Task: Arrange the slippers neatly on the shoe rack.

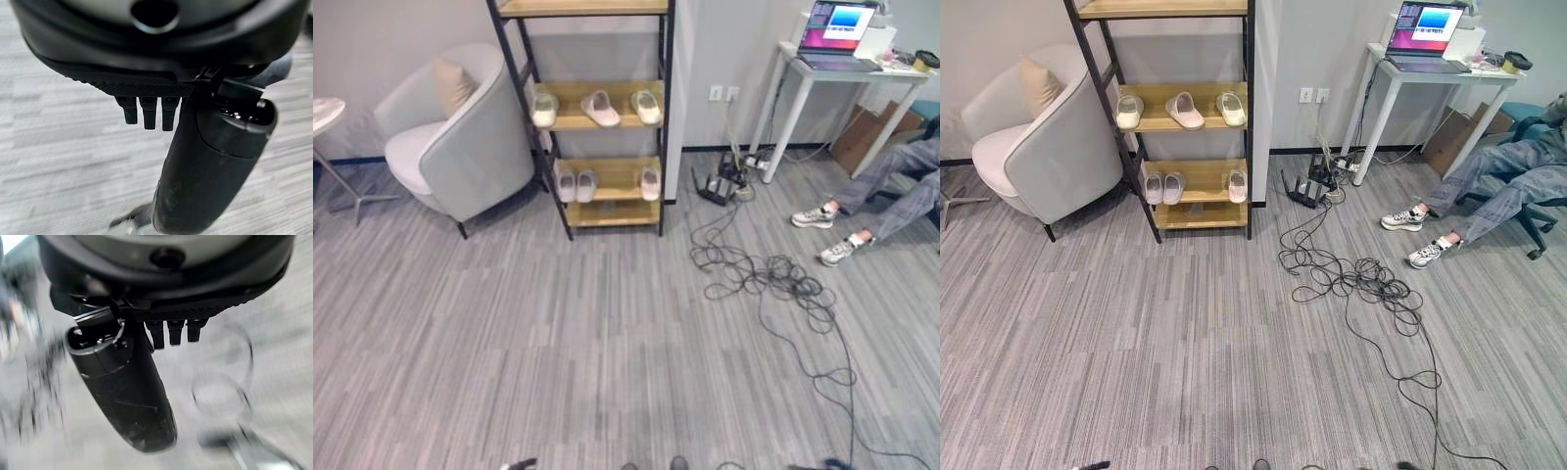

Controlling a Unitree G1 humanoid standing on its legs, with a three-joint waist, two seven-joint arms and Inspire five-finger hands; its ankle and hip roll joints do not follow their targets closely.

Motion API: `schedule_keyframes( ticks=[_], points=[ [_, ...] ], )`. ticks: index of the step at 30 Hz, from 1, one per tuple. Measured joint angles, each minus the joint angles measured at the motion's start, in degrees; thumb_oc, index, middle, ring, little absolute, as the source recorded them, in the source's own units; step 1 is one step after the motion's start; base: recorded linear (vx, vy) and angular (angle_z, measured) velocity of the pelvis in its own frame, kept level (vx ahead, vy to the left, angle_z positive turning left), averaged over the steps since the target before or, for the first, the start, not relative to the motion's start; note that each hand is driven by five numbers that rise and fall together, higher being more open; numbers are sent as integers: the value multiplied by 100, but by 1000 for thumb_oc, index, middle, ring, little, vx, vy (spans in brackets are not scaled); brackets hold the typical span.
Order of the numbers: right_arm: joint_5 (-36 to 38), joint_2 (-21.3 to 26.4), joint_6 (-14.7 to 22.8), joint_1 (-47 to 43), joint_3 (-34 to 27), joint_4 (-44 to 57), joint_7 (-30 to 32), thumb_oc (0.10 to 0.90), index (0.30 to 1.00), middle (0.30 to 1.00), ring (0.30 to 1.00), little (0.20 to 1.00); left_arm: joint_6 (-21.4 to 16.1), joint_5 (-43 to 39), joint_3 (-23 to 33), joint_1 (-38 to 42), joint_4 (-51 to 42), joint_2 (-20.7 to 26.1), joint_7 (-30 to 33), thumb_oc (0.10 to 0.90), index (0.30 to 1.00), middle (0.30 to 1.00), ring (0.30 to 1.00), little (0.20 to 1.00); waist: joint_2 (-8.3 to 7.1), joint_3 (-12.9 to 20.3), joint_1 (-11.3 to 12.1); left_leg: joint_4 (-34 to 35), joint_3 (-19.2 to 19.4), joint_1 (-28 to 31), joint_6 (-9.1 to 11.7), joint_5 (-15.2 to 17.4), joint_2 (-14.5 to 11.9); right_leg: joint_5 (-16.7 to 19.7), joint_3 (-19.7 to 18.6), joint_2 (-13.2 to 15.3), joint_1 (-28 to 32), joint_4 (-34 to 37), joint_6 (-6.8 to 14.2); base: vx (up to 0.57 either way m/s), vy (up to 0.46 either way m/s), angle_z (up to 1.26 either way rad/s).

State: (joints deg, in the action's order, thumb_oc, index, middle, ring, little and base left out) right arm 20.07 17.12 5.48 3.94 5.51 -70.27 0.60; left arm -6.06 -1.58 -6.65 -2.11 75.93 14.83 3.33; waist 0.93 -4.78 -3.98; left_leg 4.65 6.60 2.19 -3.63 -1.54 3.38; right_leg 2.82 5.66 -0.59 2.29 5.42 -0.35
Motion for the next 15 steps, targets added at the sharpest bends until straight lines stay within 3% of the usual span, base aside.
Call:
schedule_keyframes(
  ticks=[4,8,10,11,14,15],
  points=[
    [-188,-294,-70,-24,37,-8,-97,800,900,900,900,900,48,17,-106,1,-3,-36,-25,800,900,900,900,900,108,-43,5,0,-79,-11,0,-1,9,-14,41,8,17,-1,1,6,-29,8],
    [-201,-160,-119,-24,47,-32,-23,800,900,900,900,900,105,16,-100,53,2,-25,13,800,900,900,900,900,116,-74,-32,22,-129,-25,85,71,4,-49,52,1,12,-2,-9,41,-70,4],
    [-414,-30,-164,-69,229,-148,-8,800,900,900,900,900,126,9,-101,211,168,-27,-6,800,900,900,900,900,122,-156,-47,-88,-153,-208,120,94,-40,-252,59,-25,-300,-361,-60,126,-178,2],
    [-537,30,-195,-146,284,-237,-26,800,900,900,900,900,144,33,-300,350,229,-37,-18,800,900,900,900,900,76,-408,-84,-334,-150,-301,197,222,-80,-456,86,-44,-484,-751,-56,162,-282,0],
    [-648,12,-210,-167,587,-176,-167,800,900,900,900,900,158,258,-522,356,166,54,-79,800,900,900,900,900,-140,-640,-55,-1272,-66,-736,722,615,-187,-722,-113,-74,-685,-1161,-345,65,-210,2],
    [-659,-52,-207,-176,621,-152,-223,800,900,900,900,900,203,301,-472,568,208,11,-118,800,900,900,900,900,-335,-831,-12,-2843,-63,-1622,888,437,-238,-696,-10,-55,-738,-1249,-485,213,-320,40]
  ],
)
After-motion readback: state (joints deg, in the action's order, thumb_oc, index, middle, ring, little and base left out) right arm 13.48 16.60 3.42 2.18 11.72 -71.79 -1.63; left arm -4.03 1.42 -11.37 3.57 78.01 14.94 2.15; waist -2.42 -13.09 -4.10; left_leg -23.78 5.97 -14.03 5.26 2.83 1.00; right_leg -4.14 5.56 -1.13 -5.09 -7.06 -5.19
